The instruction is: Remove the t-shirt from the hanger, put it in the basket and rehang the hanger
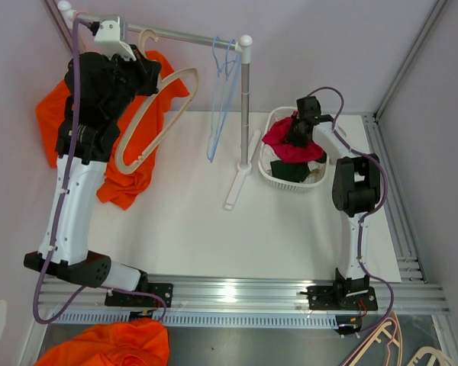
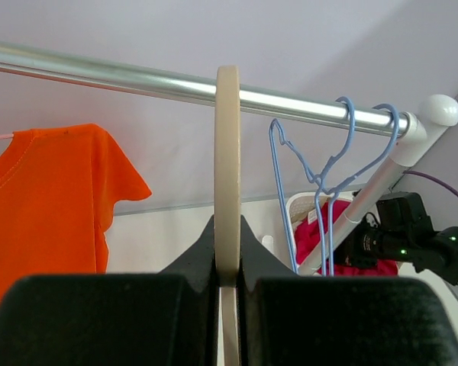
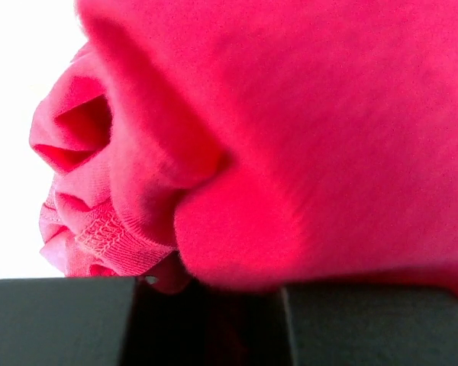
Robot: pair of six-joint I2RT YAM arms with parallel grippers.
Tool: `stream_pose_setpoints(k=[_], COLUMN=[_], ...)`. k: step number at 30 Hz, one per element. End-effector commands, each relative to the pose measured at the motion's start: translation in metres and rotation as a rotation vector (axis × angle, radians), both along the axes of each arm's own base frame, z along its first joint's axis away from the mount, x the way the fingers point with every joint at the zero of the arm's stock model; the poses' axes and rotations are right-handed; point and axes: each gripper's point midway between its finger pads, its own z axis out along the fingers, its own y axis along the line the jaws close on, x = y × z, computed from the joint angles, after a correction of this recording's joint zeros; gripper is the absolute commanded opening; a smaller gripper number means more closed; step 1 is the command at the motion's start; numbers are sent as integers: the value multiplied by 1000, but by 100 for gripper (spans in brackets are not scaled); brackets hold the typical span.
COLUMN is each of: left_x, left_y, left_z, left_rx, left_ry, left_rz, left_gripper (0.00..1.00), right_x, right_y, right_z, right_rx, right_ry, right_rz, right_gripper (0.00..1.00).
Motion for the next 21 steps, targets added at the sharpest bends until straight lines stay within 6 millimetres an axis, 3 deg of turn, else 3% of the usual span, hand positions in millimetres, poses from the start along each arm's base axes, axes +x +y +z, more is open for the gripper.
stream_pose_setpoints(k=[1, 2, 6, 7, 15, 21], left_x=[6, 8, 16, 16, 28, 34], left_y=[1, 0, -3, -3, -2, -5], left_z=[23, 24, 19, 19, 13, 15], left_rx=[-36, -36, -43, -43, -18, 8], left_ry=[-77, -80, -70, -71, -68, -96], left_rz=[6, 1, -2, -2, 16, 6], left_gripper=[1, 1, 1, 1, 1, 1], right_x=[-26, -24, -22, -19, -20, -26], right_y=[-27, -26, -29, -30, -26, -33], right_z=[15, 36, 79, 91, 125, 184], right_rx=[-85, -78, -86, -87, -89, -143], right_ry=[66, 23, -59, -82, -134, -233], right_rz=[-36, -37, -44, -50, -40, -58], right_gripper=[16, 26, 45, 47, 54, 55])
